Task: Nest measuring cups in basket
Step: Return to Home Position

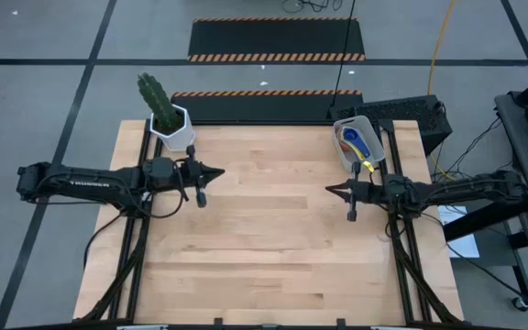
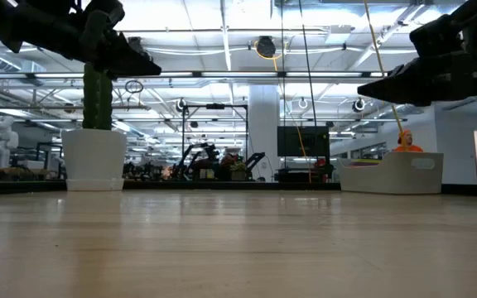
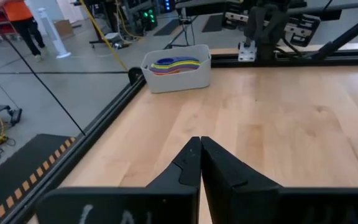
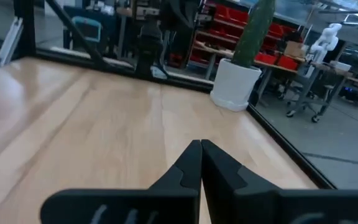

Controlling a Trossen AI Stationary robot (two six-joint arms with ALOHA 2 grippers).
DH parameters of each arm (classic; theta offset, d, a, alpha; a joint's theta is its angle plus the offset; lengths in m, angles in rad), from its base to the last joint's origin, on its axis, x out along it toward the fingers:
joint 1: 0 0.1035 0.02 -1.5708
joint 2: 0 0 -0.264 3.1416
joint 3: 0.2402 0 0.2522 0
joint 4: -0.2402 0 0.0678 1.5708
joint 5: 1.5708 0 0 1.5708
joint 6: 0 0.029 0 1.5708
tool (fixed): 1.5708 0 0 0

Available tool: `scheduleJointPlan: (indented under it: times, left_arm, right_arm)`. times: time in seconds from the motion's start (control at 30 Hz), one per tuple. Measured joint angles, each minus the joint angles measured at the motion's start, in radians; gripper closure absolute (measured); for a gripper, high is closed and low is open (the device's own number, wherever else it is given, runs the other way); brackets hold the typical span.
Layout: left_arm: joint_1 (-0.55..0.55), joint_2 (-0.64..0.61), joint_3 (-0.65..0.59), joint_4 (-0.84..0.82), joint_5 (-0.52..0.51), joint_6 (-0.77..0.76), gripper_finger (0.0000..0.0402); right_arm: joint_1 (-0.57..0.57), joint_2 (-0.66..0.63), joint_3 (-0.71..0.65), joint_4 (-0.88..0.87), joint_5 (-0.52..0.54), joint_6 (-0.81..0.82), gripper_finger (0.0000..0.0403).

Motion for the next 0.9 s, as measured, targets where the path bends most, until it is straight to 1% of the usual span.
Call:
scheduleJointPlan:
  times: [0.13, 0.33, 0.43, 0.53, 0.7, 0.9]
  left_arm:
    - [-0.013, 0.0, 0.0, -0.014, 0.001, -0.027, 0.0383]
    - [-0.063, 0.0, 0.0, -0.02, 0.0, -0.057, 0.0397]
    - [-0.087, 0.0, 0.0, -0.02, 0.0, -0.067, 0.039]
    - [-0.107, 0.0, 0.0, -0.02, 0.0, -0.078, 0.0387]
    - [-0.141, 0.0, 0.0, -0.02, -0.012, -0.083, 0.0398]
    - [-0.188, 0.0, 0.0, -0.019, -0.056, -0.104, 0.0387]
  right_arm:
    - [0.001, -0.018, -0.001, -0.03, 0.003, 0.026, 0.0403]
    - [0.006, -0.061, -0.002, -0.024, -0.001, 0.048, 0.0403]
    - [0.021, -0.093, -0.002, -0.029, -0.04, 0.044, 0.0403]
    - [0.045, -0.146, -0.003, -0.073, -0.054, 0.045, 0.0403]
    - [0.077, -0.254, -0.004, -0.184, -0.053, 0.055, 0.0403]
    - [0.098, -0.394, -0.004, -0.259, -0.052, 0.044, 0.0403]
